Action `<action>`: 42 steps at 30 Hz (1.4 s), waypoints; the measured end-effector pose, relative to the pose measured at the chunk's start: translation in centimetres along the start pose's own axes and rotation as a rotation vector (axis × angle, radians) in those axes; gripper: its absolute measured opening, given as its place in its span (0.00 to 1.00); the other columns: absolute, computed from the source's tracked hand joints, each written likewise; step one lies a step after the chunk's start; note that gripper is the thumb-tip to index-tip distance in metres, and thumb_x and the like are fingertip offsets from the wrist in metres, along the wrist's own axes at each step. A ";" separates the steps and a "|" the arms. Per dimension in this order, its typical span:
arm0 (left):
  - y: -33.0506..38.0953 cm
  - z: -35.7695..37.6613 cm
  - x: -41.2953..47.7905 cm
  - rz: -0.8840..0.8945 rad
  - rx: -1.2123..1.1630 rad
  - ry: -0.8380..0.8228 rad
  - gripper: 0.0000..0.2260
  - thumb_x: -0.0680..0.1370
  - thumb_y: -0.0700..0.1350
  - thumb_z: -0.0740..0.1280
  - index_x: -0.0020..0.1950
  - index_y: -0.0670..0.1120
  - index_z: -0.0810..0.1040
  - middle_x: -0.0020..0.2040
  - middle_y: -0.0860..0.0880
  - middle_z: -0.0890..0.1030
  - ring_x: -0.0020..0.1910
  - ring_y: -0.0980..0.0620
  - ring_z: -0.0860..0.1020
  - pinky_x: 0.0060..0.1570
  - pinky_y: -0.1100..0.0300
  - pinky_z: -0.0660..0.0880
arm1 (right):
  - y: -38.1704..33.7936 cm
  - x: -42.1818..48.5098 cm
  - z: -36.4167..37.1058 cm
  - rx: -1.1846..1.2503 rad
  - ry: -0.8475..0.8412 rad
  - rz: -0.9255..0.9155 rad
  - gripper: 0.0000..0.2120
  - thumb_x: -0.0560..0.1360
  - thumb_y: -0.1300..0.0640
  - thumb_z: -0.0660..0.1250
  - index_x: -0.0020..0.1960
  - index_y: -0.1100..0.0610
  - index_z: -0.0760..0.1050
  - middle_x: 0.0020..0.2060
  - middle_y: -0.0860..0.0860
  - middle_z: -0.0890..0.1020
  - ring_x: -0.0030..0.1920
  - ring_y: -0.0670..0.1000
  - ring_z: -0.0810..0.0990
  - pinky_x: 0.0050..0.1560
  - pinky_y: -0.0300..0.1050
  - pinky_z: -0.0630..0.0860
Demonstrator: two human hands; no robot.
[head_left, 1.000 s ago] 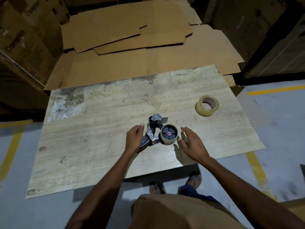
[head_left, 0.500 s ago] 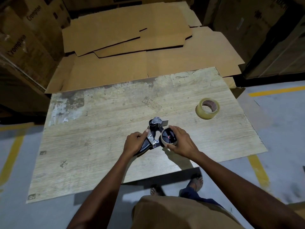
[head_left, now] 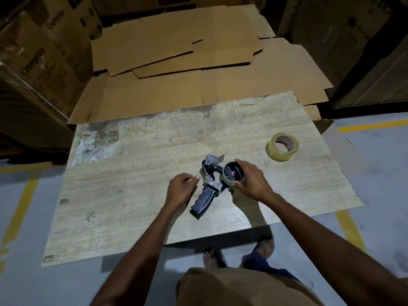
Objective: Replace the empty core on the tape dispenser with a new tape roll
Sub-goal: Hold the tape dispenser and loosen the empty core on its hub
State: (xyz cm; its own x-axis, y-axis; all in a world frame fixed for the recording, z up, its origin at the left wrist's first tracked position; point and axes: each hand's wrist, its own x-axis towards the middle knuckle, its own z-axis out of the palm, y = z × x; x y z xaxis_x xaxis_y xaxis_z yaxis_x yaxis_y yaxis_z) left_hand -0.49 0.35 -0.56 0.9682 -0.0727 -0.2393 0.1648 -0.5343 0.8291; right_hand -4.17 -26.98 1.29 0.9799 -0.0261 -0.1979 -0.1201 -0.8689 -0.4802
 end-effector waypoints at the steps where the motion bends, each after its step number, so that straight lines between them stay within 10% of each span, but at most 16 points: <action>1: 0.2 0.2 0.0 0.021 -0.006 0.016 0.13 0.78 0.57 0.73 0.50 0.48 0.85 0.46 0.51 0.84 0.44 0.57 0.82 0.44 0.58 0.77 | -0.1 0.0 -0.1 0.013 -0.003 0.014 0.43 0.73 0.49 0.77 0.81 0.53 0.59 0.75 0.54 0.69 0.73 0.59 0.68 0.72 0.57 0.67; 7: 1.3 1.9 0.2 0.041 -0.002 -0.034 0.15 0.81 0.55 0.71 0.63 0.47 0.81 0.52 0.52 0.80 0.50 0.54 0.79 0.45 0.63 0.73 | -0.6 0.0 0.5 0.014 -0.070 0.013 0.45 0.74 0.48 0.76 0.82 0.52 0.55 0.80 0.57 0.60 0.78 0.61 0.61 0.75 0.58 0.64; 16: 0.8 2.4 0.7 -0.065 0.042 -0.173 0.29 0.81 0.68 0.62 0.34 0.44 0.70 0.30 0.48 0.73 0.30 0.53 0.70 0.37 0.55 0.65 | 0.0 -1.3 0.3 0.001 0.036 0.064 0.45 0.69 0.44 0.78 0.79 0.53 0.62 0.69 0.56 0.72 0.69 0.58 0.70 0.68 0.55 0.70; 25: -0.4 0.3 1.0 -0.094 -0.159 0.014 0.24 0.81 0.60 0.68 0.36 0.42 0.78 0.33 0.43 0.81 0.32 0.51 0.77 0.37 0.54 0.73 | -4.8 -5.4 5.4 0.148 0.264 0.002 0.14 0.74 0.48 0.76 0.54 0.54 0.77 0.50 0.50 0.80 0.50 0.51 0.78 0.43 0.46 0.76; 32: -0.7 -1.6 0.8 -0.066 -0.039 0.146 0.12 0.81 0.52 0.70 0.39 0.51 0.80 0.38 0.50 0.83 0.38 0.52 0.79 0.39 0.58 0.73 | -8.6 -5.6 6.2 0.672 -0.007 0.652 0.29 0.75 0.31 0.68 0.32 0.56 0.76 0.29 0.51 0.82 0.33 0.53 0.81 0.43 0.49 0.79; 37: -0.6 -3.4 0.3 -0.053 -0.034 0.199 0.09 0.81 0.49 0.70 0.43 0.48 0.83 0.40 0.52 0.83 0.40 0.59 0.79 0.40 0.65 0.72 | -10.5 -4.6 6.5 1.401 -0.309 0.799 0.38 0.78 0.31 0.61 0.58 0.68 0.80 0.44 0.71 0.82 0.35 0.52 0.77 0.38 0.44 0.73; 42: -1.4 -4.4 -0.1 -0.036 -0.013 0.190 0.09 0.82 0.50 0.70 0.44 0.48 0.84 0.40 0.53 0.84 0.42 0.59 0.81 0.45 0.58 0.75 | -11.6 -3.4 6.8 1.722 -0.214 0.907 0.26 0.80 0.35 0.63 0.56 0.59 0.77 0.48 0.60 0.85 0.48 0.58 0.84 0.50 0.54 0.80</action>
State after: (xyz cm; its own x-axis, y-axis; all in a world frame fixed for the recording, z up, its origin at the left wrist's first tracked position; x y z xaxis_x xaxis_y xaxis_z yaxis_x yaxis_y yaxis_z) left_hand -0.02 4.80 0.47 0.9797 0.1072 -0.1697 0.2007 -0.5227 0.8286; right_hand -7.22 -13.45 1.76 0.5329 0.0524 -0.8446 -0.6254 0.6967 -0.3514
